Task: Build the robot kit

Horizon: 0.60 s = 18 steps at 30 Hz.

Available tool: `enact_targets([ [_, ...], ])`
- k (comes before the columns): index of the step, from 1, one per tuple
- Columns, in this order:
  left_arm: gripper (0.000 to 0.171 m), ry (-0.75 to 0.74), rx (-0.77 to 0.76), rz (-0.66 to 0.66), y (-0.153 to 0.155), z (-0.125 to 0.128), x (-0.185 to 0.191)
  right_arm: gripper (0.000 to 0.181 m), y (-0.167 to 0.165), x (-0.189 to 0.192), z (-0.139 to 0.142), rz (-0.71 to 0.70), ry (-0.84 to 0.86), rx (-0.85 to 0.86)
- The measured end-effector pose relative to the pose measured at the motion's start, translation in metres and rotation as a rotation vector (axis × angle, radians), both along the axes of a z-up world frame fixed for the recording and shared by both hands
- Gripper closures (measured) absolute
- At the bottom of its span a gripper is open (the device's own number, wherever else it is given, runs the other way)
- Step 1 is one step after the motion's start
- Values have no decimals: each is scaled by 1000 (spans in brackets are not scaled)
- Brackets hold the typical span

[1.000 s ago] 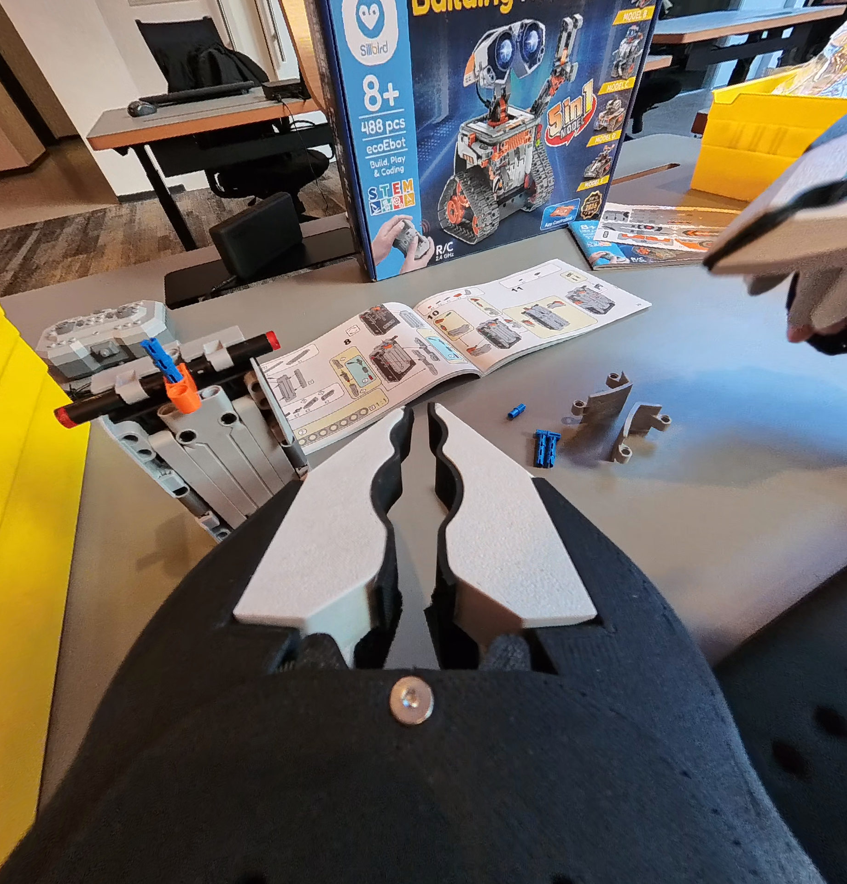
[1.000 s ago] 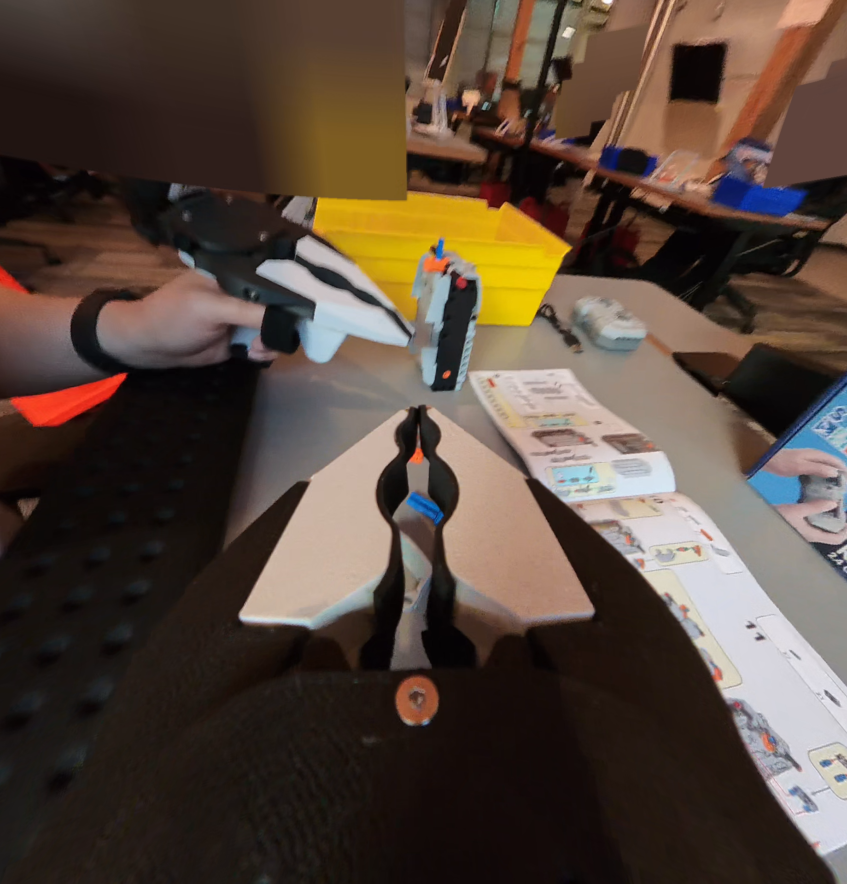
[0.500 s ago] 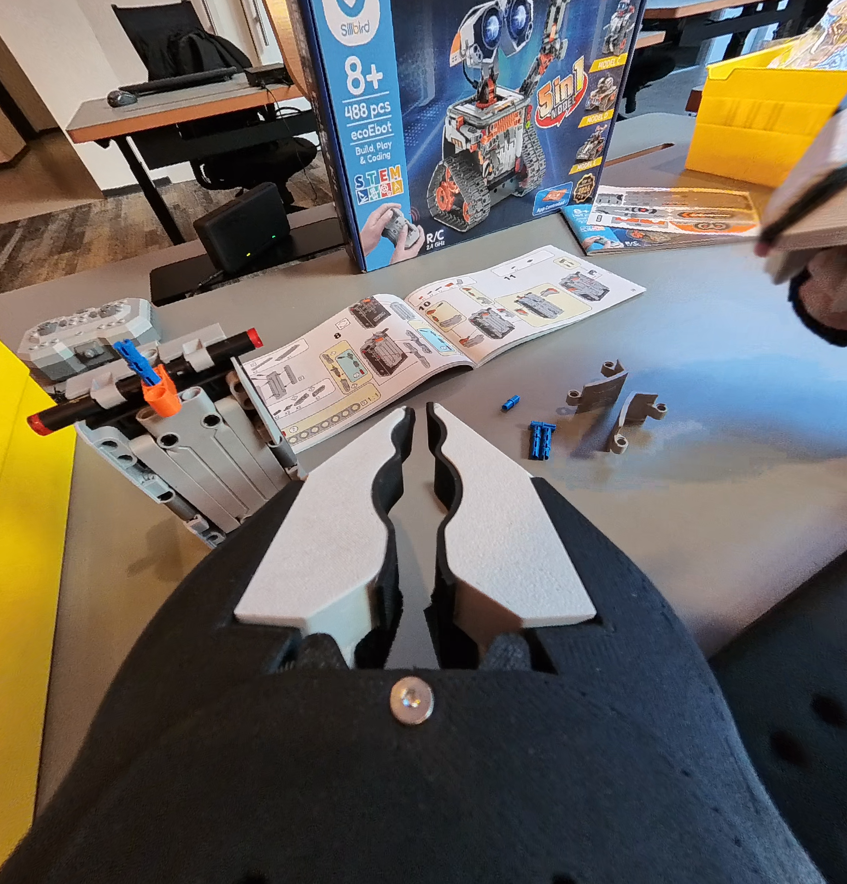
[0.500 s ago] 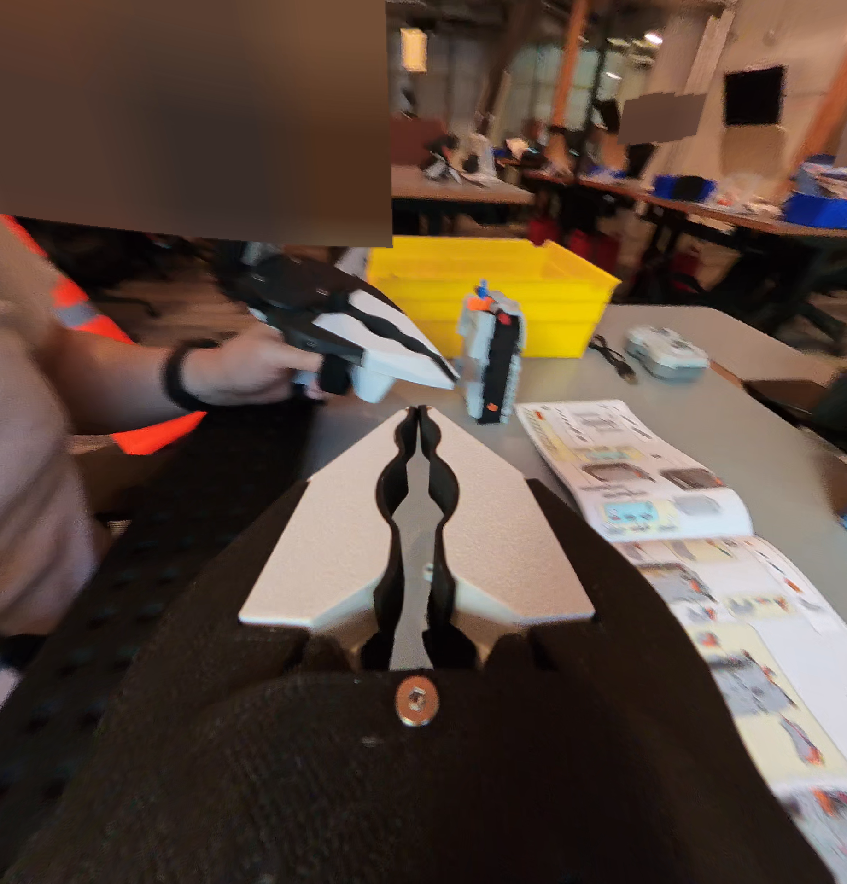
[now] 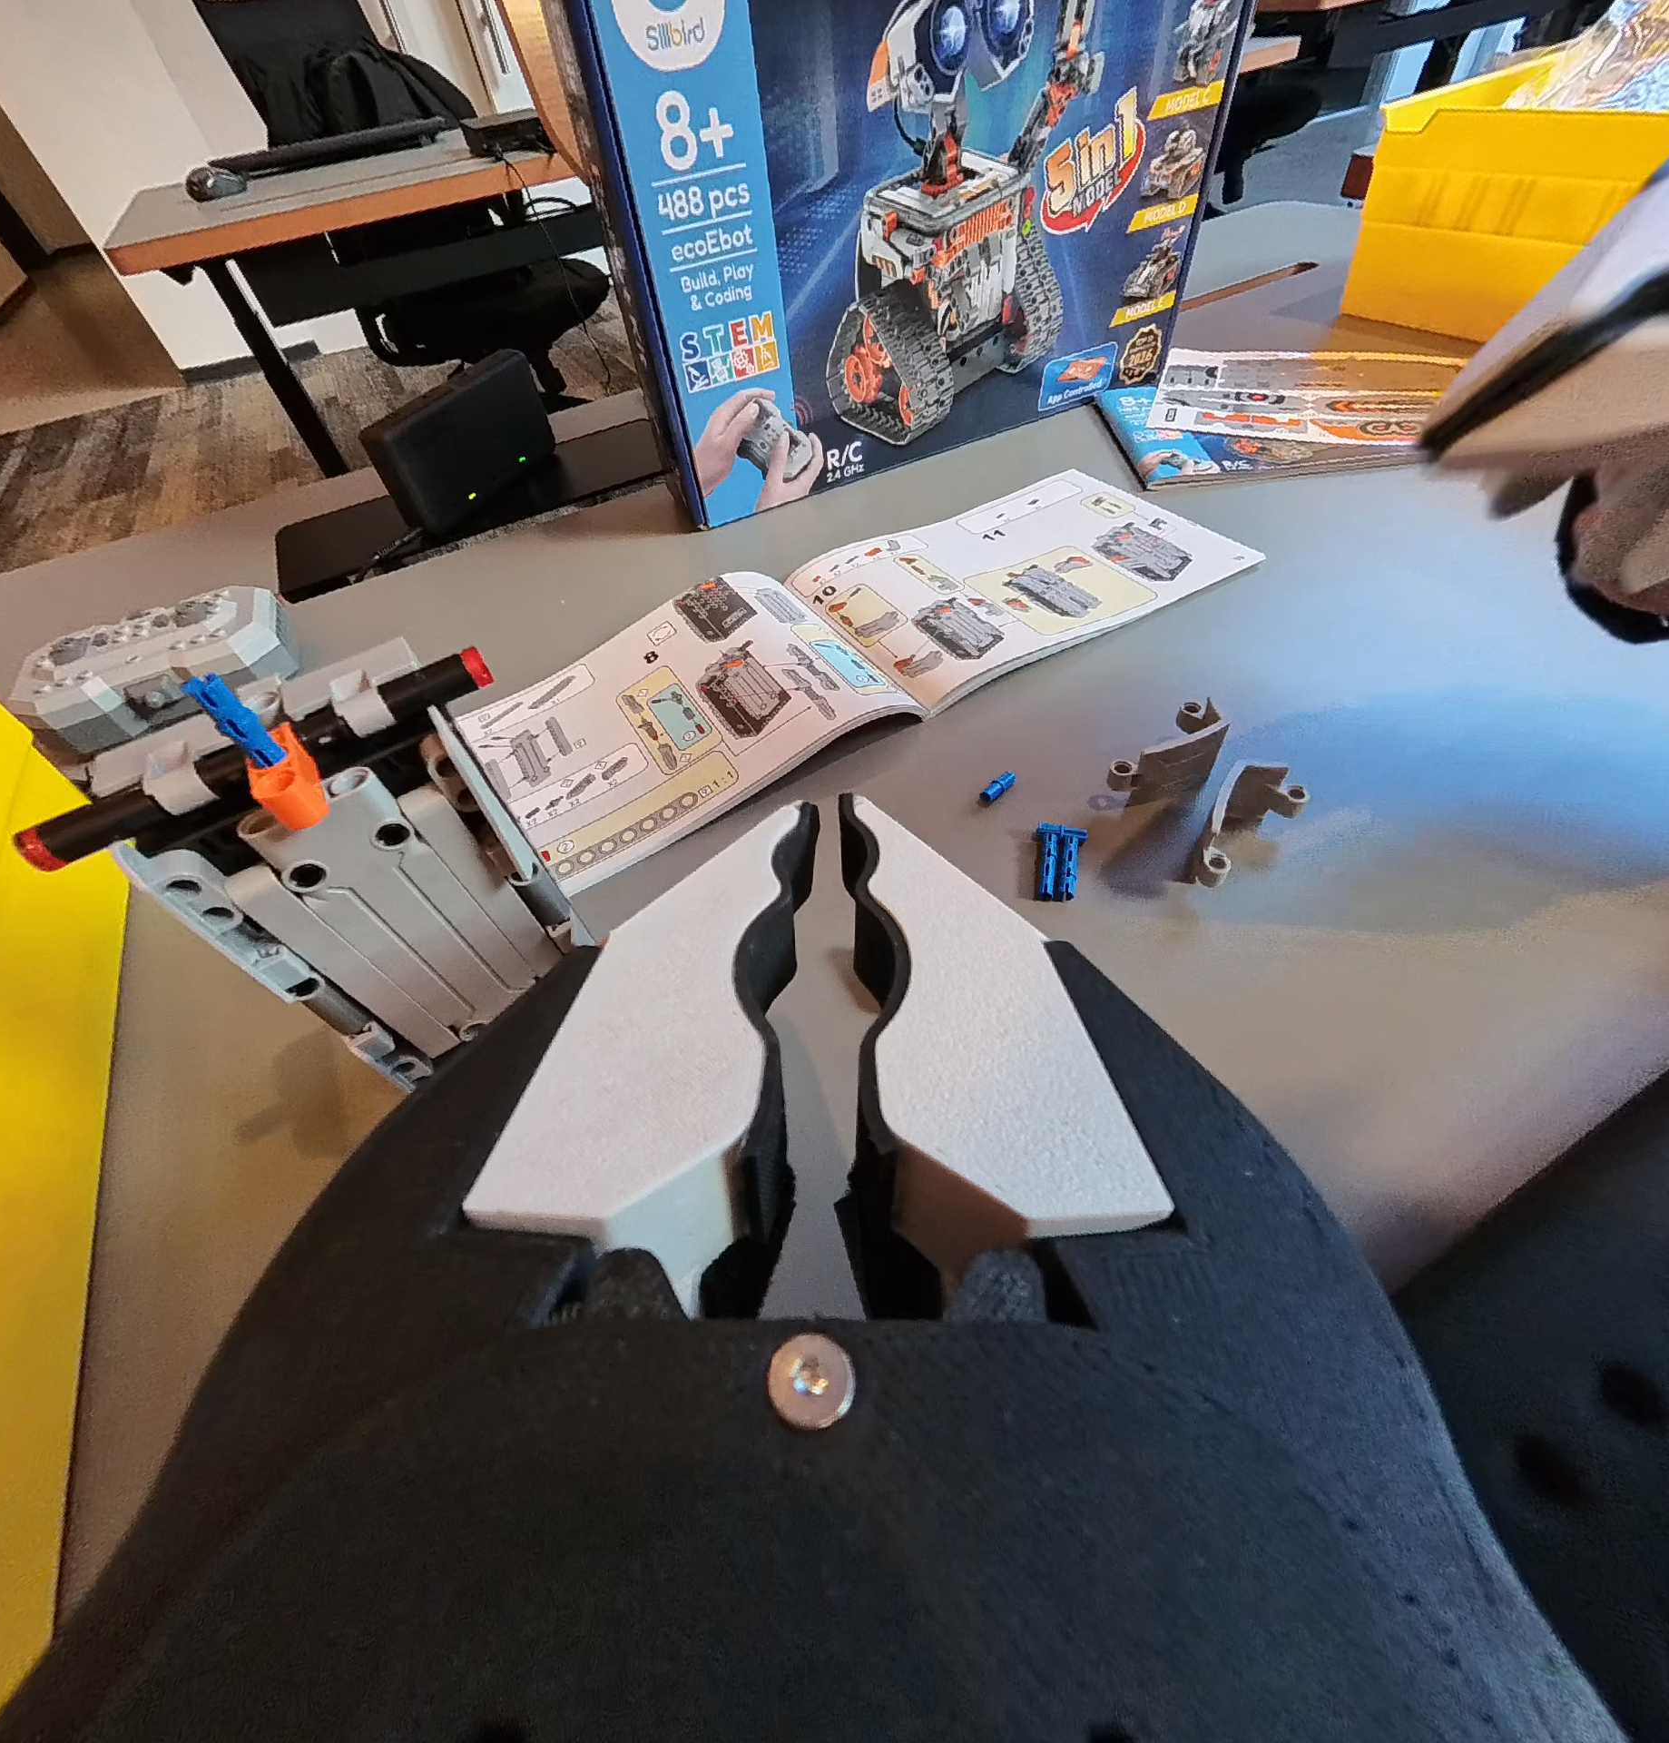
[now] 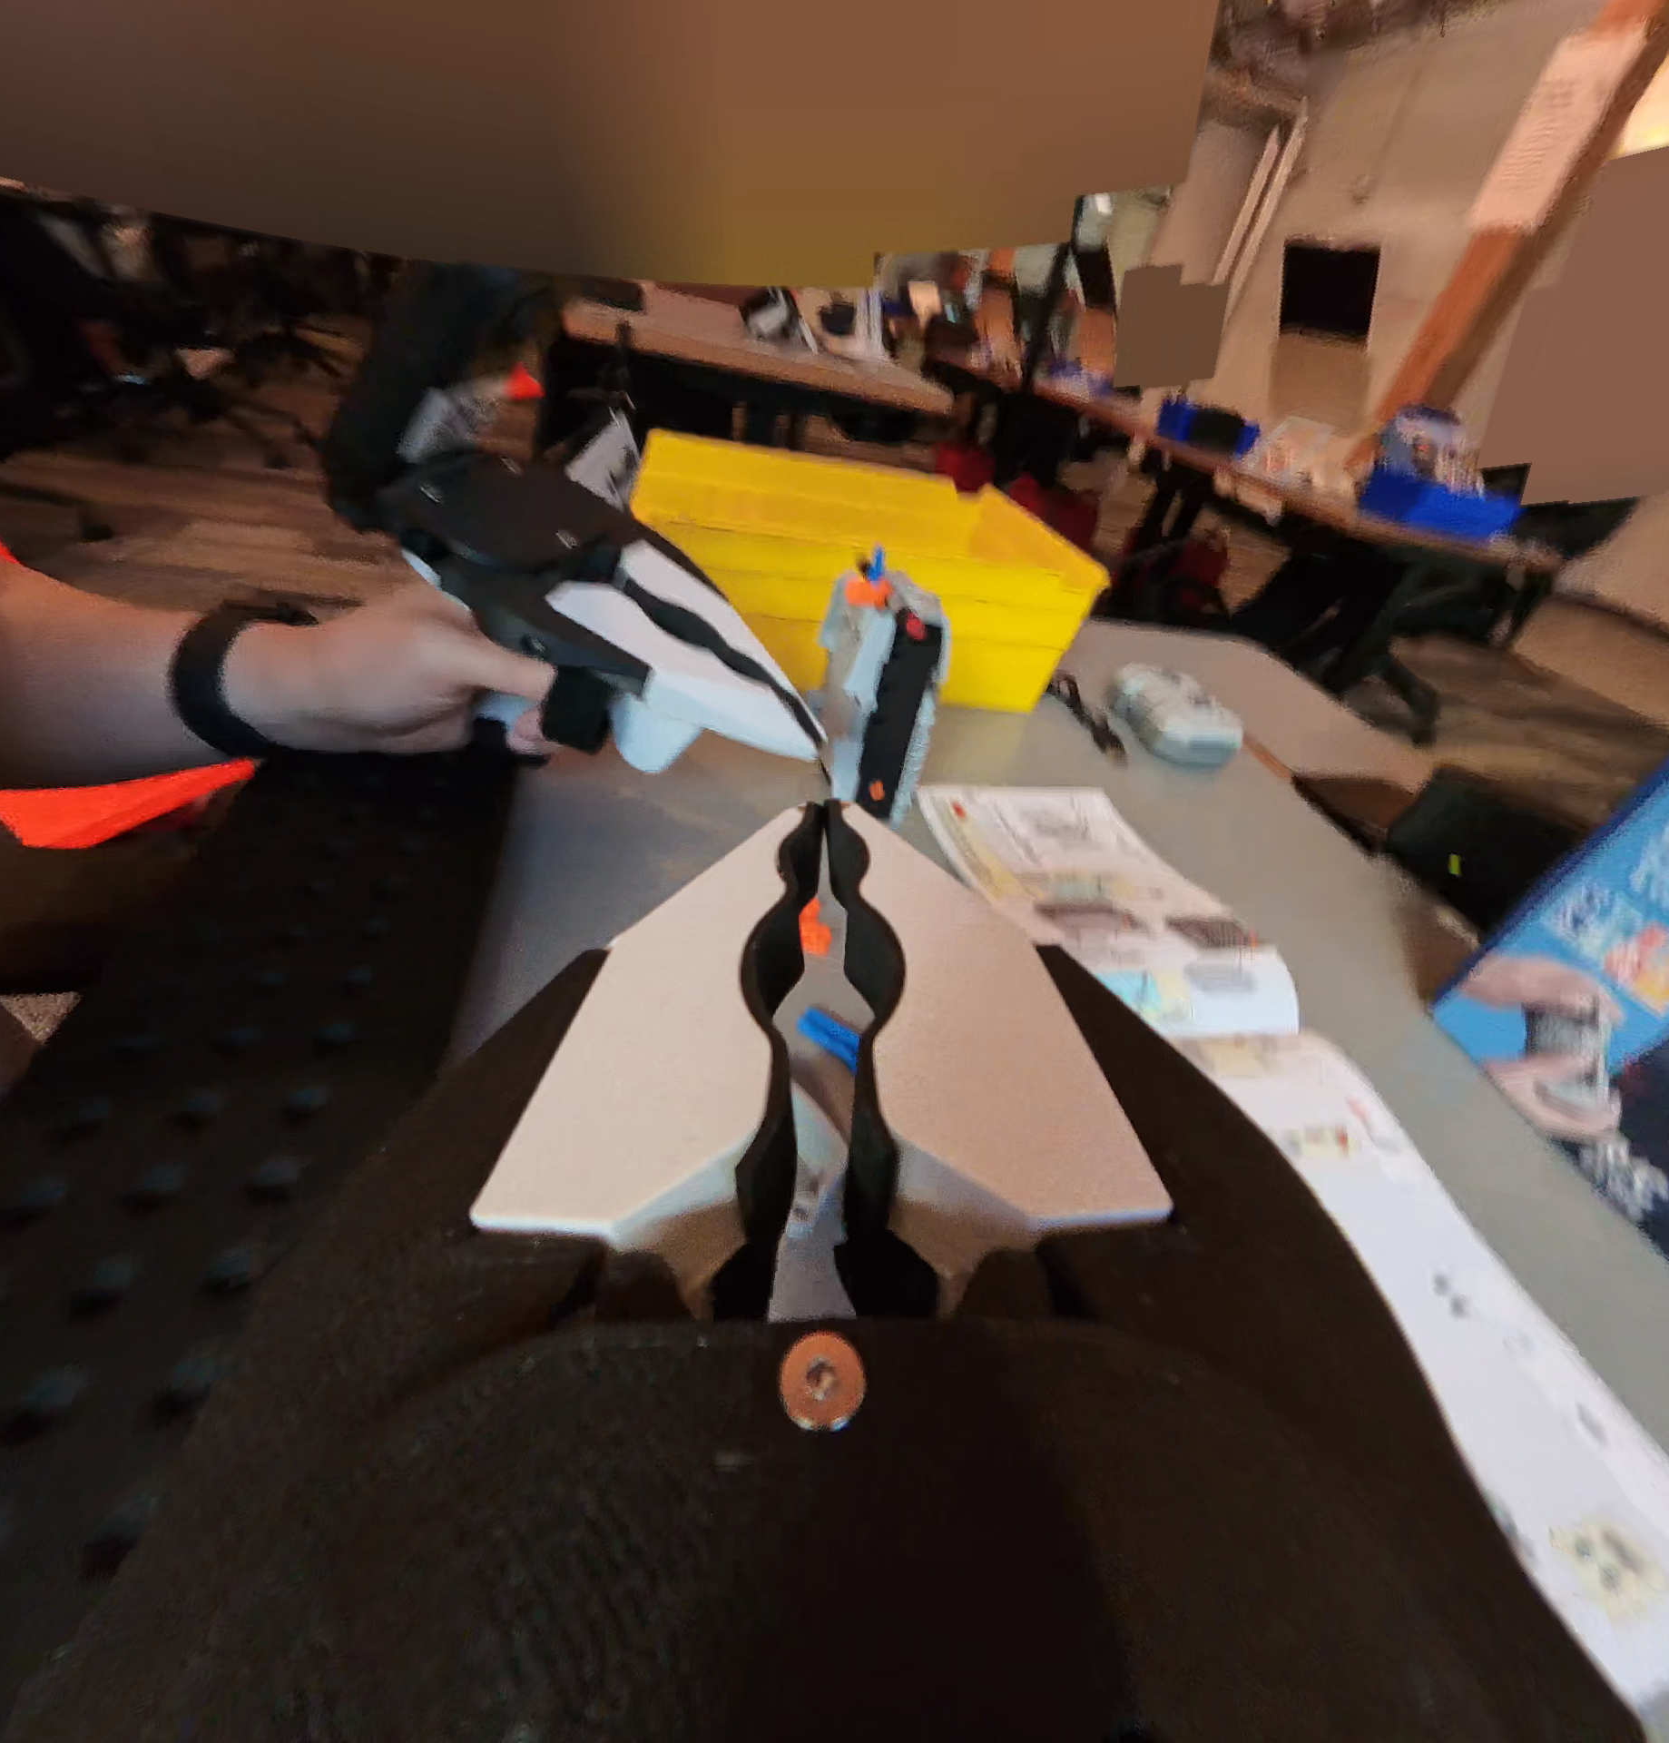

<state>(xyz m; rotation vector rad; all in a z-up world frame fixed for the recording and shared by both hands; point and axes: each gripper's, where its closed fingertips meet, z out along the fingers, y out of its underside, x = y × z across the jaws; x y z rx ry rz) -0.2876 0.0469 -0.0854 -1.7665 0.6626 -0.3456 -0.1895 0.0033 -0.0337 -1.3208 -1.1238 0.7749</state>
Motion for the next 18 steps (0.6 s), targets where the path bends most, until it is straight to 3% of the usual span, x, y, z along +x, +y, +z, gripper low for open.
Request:
enact_targets([
  [3, 169, 10, 0, -4, 0, -1, 2, 181, 17, 8, -51, -59, -228, -196],
  [4, 169, 15, 2, -3, 0, -1, 2, 181, 17, 6, -51, -57, -231, -204],
  [6, 169, 21, 7, -4, 0, -1, 2, 181, 9, -2, -19, -20, -83, -116],
  [9, 169, 25, 6, -9, 0, -2, 3, 181, 20, 10, 17, -136, 71, 28],
  [11, 169, 26, 6, -11, 0, -2, 4, 181, 43, 23, 6, -262, 34, 13],
  [12, 169, 25, 7, -12, 0, -2, 4, 181, 54, 27, -15, -303, -39, -70],
  [14, 169, 23, 14, -13, 0, -1, 5, 181, 54, 27, -37, -280, -107, -219],
  [16, 168, 12, 45, 3, 0, 7, 2, 181, 40, 19, -10, -200, 13, -124],
  [18, 168, -40, 104, 32, -4, 29, -7, 181, 35, 21, 4, -216, 29, -19],
])
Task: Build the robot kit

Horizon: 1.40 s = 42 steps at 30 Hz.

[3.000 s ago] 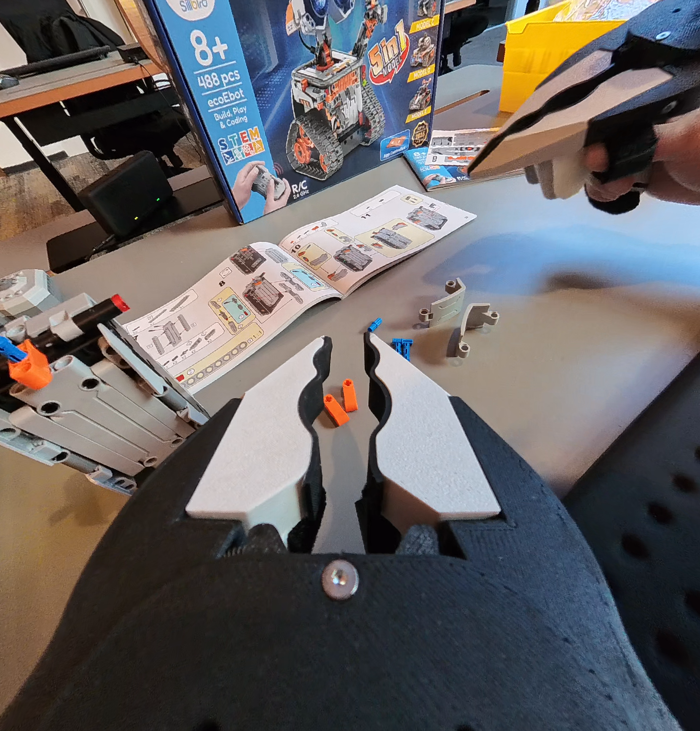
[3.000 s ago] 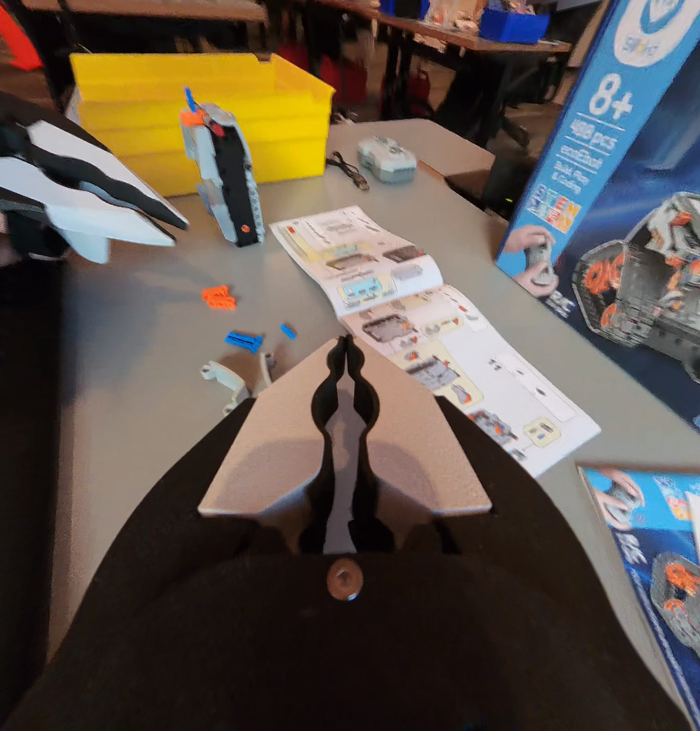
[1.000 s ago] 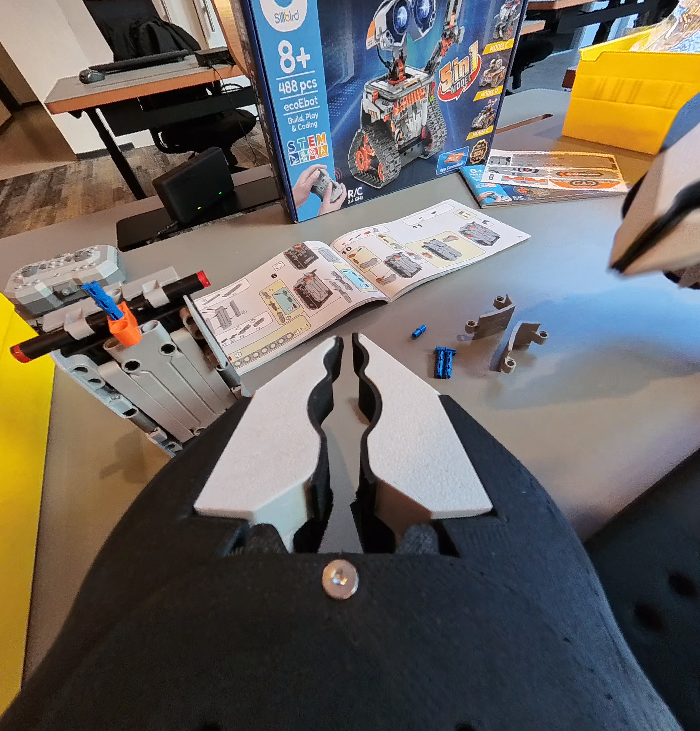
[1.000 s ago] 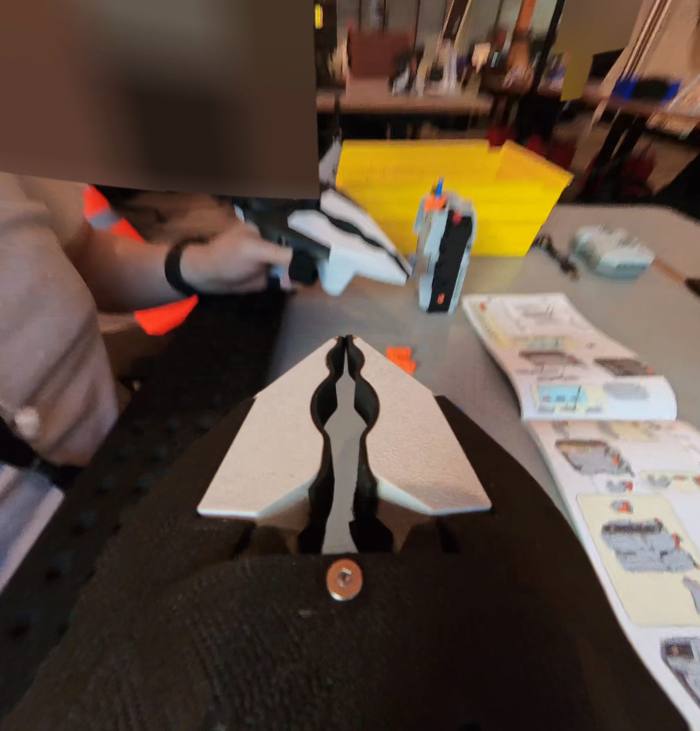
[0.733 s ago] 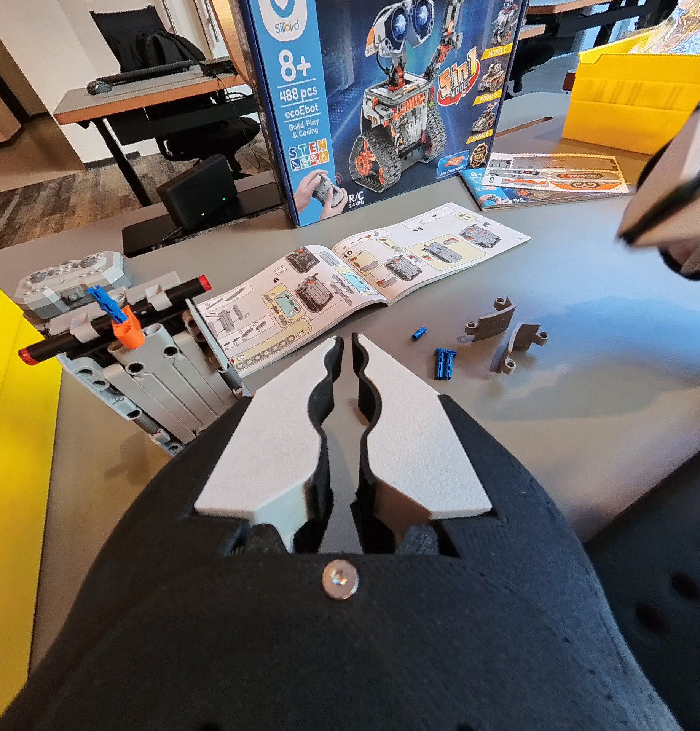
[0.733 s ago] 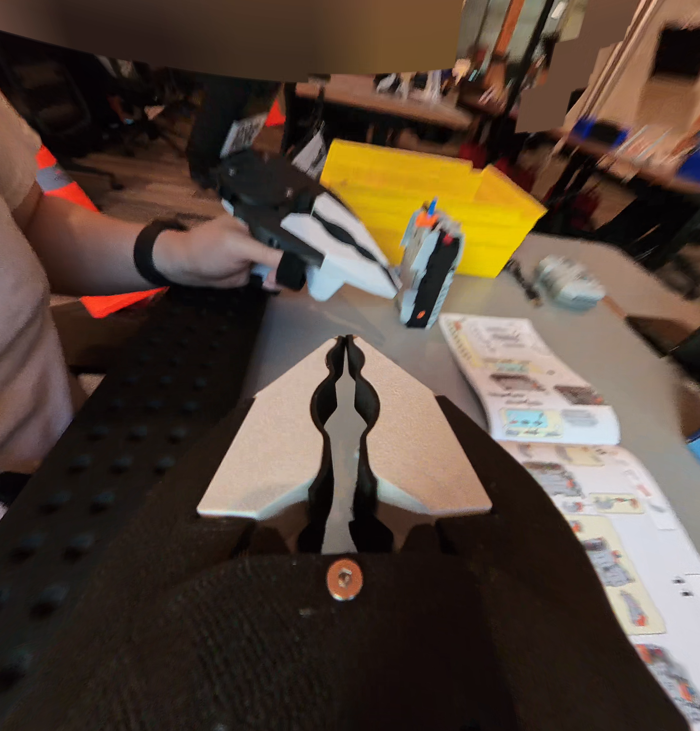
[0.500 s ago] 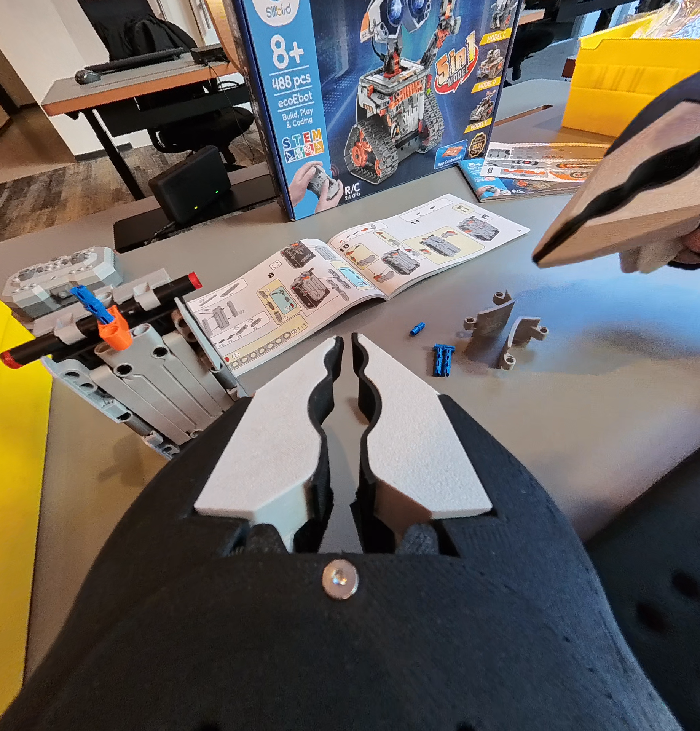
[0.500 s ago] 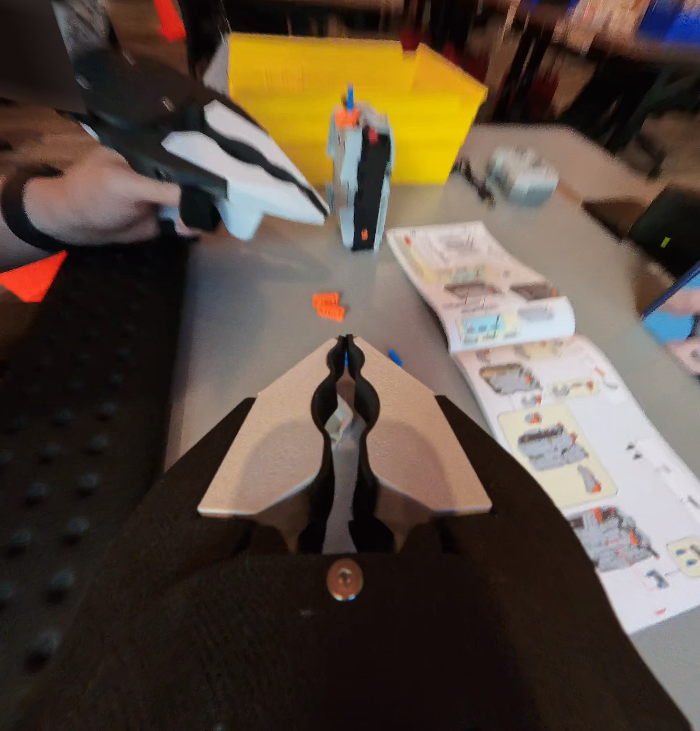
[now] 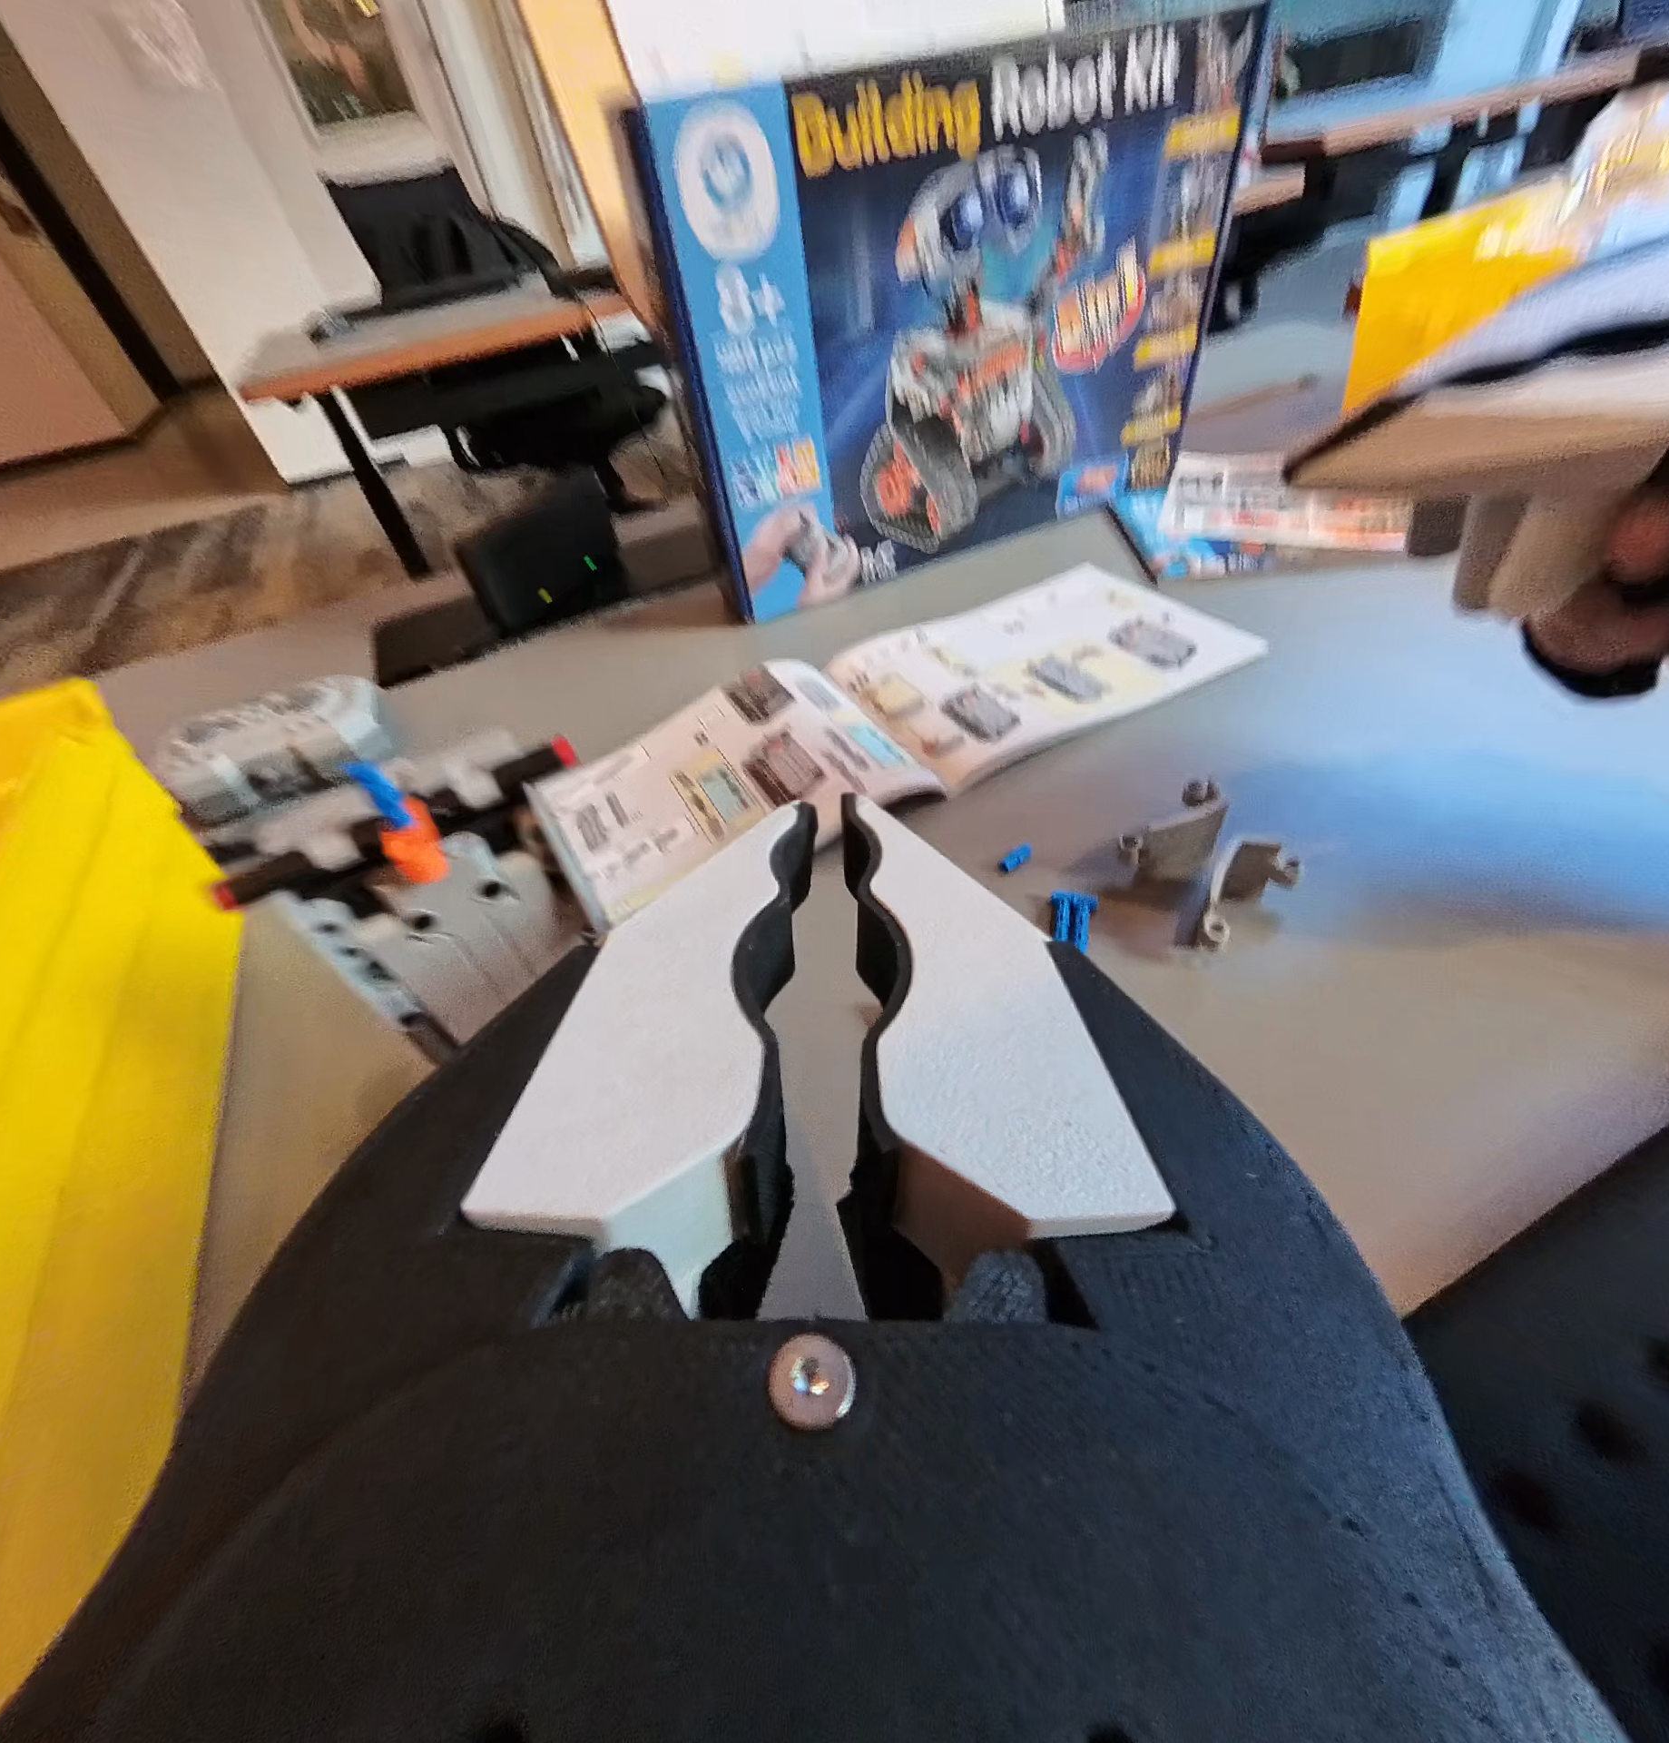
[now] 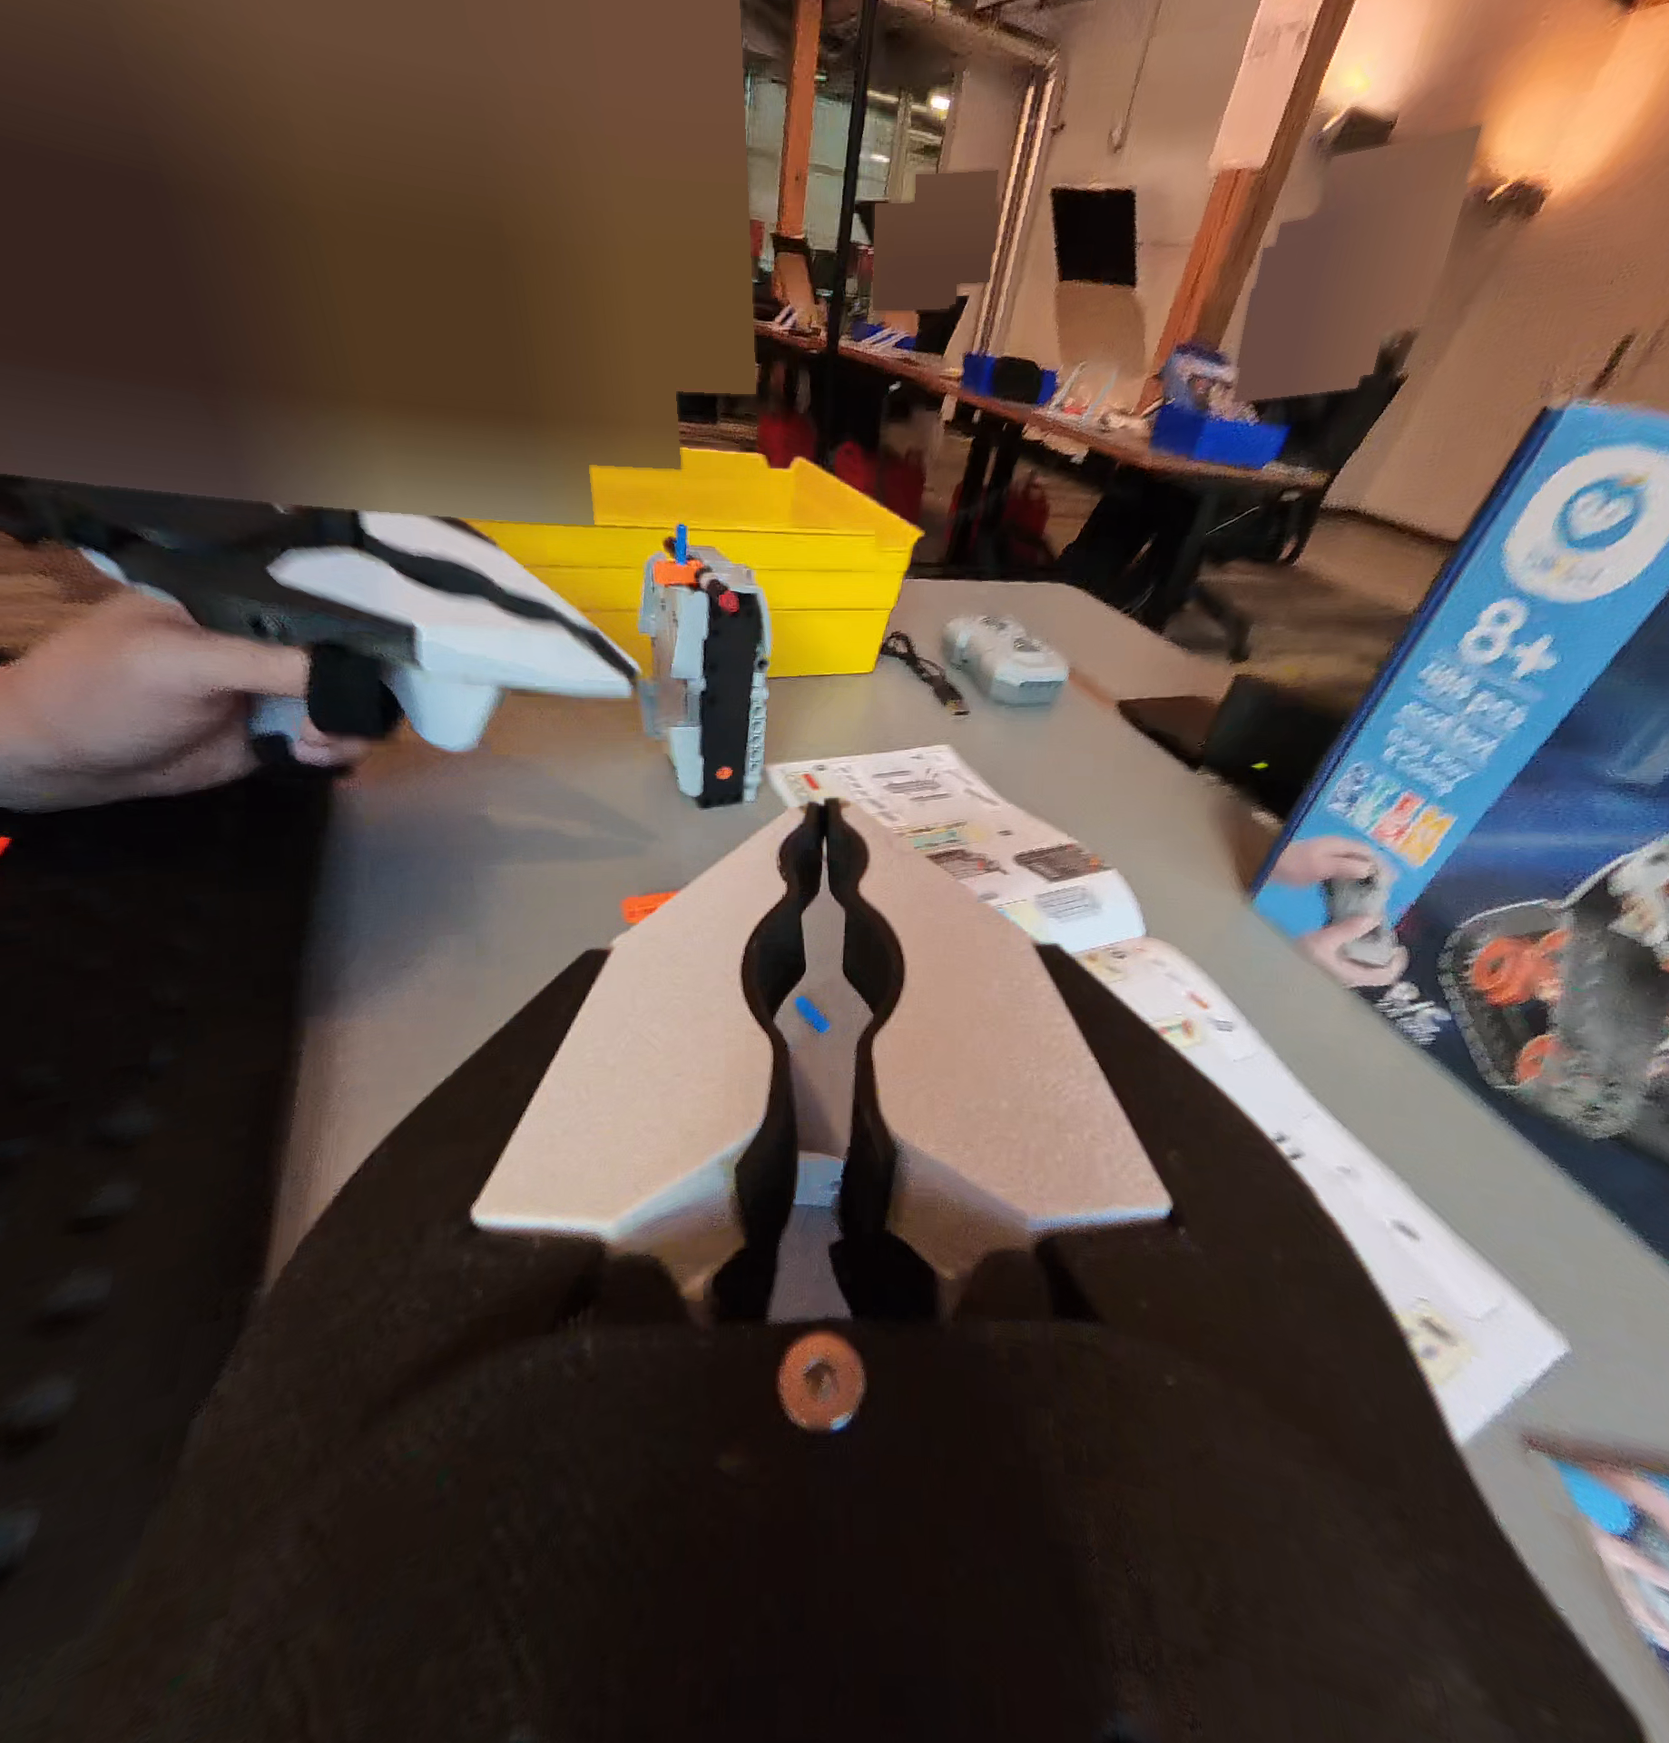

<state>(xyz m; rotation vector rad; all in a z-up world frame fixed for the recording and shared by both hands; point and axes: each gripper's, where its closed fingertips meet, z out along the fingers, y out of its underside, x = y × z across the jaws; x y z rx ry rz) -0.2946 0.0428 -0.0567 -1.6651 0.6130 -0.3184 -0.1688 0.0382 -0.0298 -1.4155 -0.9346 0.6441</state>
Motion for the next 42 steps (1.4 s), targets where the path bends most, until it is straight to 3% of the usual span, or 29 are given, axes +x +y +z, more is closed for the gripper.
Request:
enact_targets([
  [2, 171, -47, 107, 67, -5, 36, -25, 181, 3, 5, -4, -40, -44, 37],
  [6, 171, -104, 233, 306, 0, 115, -133, 181, 11, 11, -10, -45, -10, -34],
  [9, 153, -30, 171, 335, 25, 144, -204, 181, 14, 14, -9, -38, 37, -78],
  [10, 155, 4, 117, 325, 38, 145, -222, 181, 15, 15, -10, -44, 35, -80],
  [12, 153, 62, -73, 269, 68, 127, -244, 181, 17, 17, -13, -58, 17, -77],
  [14, 148, 124, -311, 167, 93, 93, -250, 181, 18, 17, -16, -67, -1, -74],
  [16, 155, 196, -478, 63, 115, 58, -250, 181, 19, 17, -21, -72, -22, -75],
  [19, 159, 260, -617, -35, 149, 6, -255, 181, 23, 18, -35, -87, -100, -83],
  [21, 158, 260, -764, -15, 166, -27, -263, 181, 24, 18, -40, -92, -137, -77],
  [23, 161, 298, -846, -15, 173, -49, -264, 181, 24, 19, -42, -100, -151, -62],
  [26, 165, 490, -911, -23, 170, -75, -270, 181, 26, 23, -41, -116, -147, -57],
  [31, 168, 753, -924, -20, 163, -97, -282, 181, 30, 27, -41, -123, -125, -79],
  [36, 168, 834, -896, 27, 172, -103, -294, 181, 28, 26, -40, -120, -134, -70],
  [42, 159, 806, -898, -19, 174, -103, -292, 181, 27, 25, -42, -112, -146, -69],
])
